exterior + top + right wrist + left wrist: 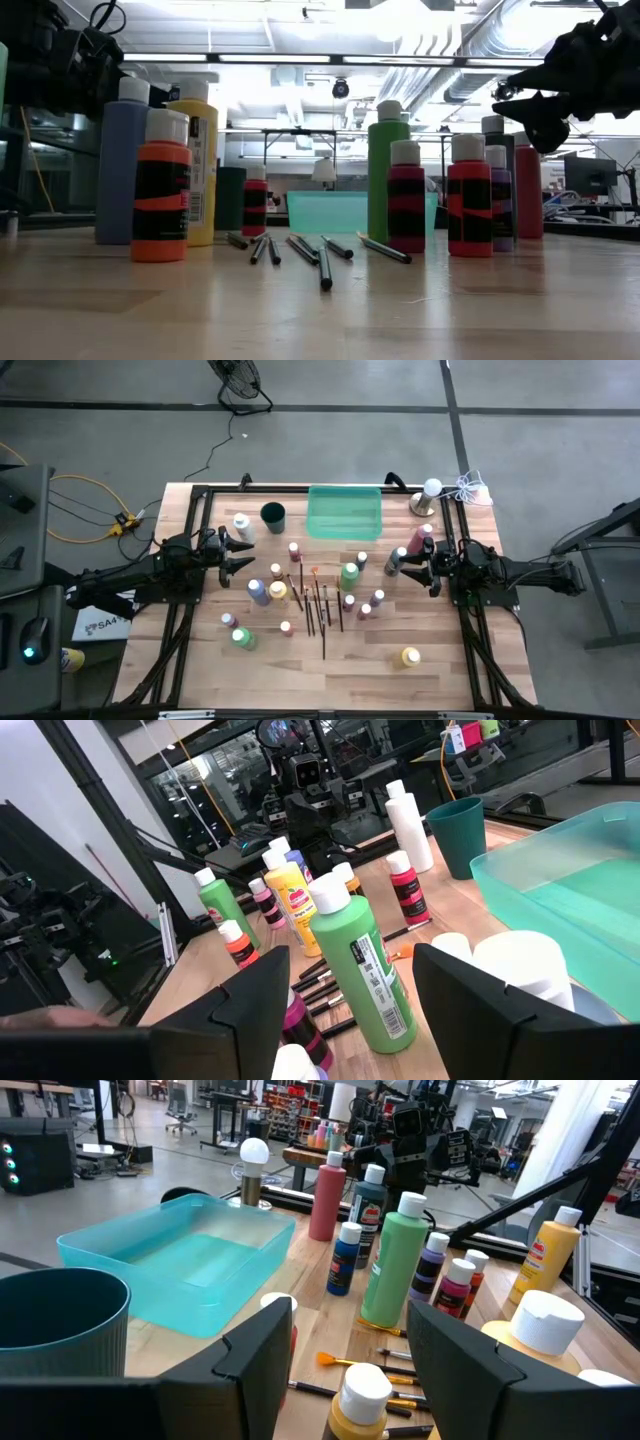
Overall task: Pick & Place Paint Supplies
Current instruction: Put the large blue paint bottle into the green bin
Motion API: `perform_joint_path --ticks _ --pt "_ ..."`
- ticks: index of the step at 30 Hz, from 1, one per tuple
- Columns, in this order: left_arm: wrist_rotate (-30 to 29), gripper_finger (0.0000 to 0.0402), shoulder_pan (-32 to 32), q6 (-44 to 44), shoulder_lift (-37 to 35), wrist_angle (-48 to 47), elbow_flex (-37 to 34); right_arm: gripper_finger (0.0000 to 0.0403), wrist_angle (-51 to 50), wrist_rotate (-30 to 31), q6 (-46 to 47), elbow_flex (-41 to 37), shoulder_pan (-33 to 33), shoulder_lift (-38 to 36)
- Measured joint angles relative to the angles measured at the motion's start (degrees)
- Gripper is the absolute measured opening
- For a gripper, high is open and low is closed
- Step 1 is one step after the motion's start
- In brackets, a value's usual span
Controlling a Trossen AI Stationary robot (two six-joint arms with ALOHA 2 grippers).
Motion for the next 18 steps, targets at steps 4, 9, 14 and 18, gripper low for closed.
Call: perform_joint_path --ticks 4,9,14,18 --pt "0.02 0.0194 0.0 0.0 0.0 0.0 0.01 0.0207 0.47 0.18 0.03 -0.02 0.0 -0.02" --pt "0.0 0.0194 -0.02 0.0 0.0 0.0 0.02 0.0207 0.5 0.06 0.5 -0.02 0.02 0.0" --pt "0.02 0.0194 -0.02 0.0 0.0 0.0 0.0 0.0207 -0.09 0.02 0.46 -0.02 0.01 0.0" --pt "0.02 0.0194 0.0 0.0 0.01 0.0 0.01 0.0207 -0.62 -0.18 0.41 -0.02 0.0 0.0"
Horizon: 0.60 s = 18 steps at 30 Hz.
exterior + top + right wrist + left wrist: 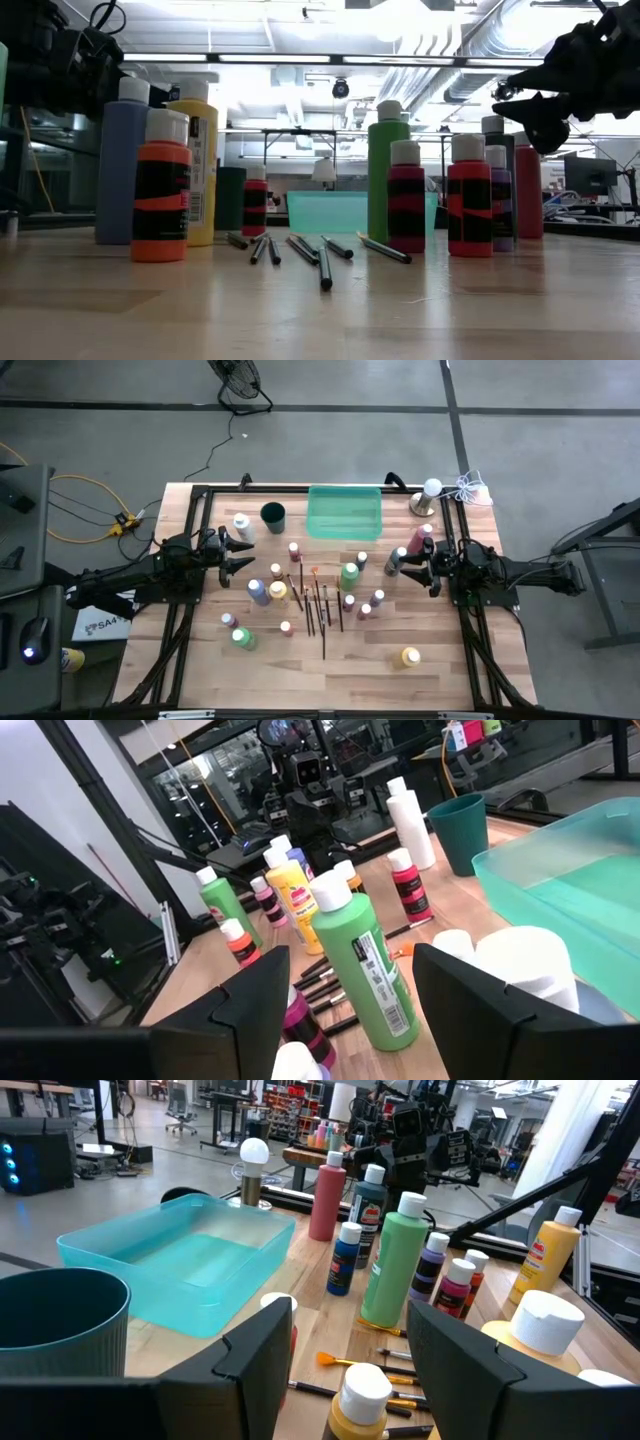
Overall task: Pick & Place Paint Supplies
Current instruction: Put the large blue paint bottle into the green bin
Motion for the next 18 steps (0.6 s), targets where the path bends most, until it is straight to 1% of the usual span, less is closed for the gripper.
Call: perform_joint_path --ticks 6,10,15,16,18 --pt "-0.02 0.0194 -0.02 0.0 0.0 0.0 0.02 0.0207 -0.17 0.13 -1.38 0.0 -0.01 0.0" --pt "0.0 0.0194 -0.01 0.0 -0.01 0.0 0.0 0.0207 -0.25 -1.39 4.16 0.0 -0.01 0.0" --pt "-0.02 0.0194 0.0 0.0 -0.01 0.0 0.0 0.0207 0.72 -7.9 12.37 0.01 0.35 0.0" --pt "0.0 0.0194 -0.01 0.0 -0.01 0.0 0.02 0.0207 0.68 -8.43 13.11 0.11 0.62 -0.02" --pt "-0.02 0.0194 0.0 0.0 0.0 0.0 0.02 0.0207 -0.64 -7.49 12.73 1.01 1.43 0.05"
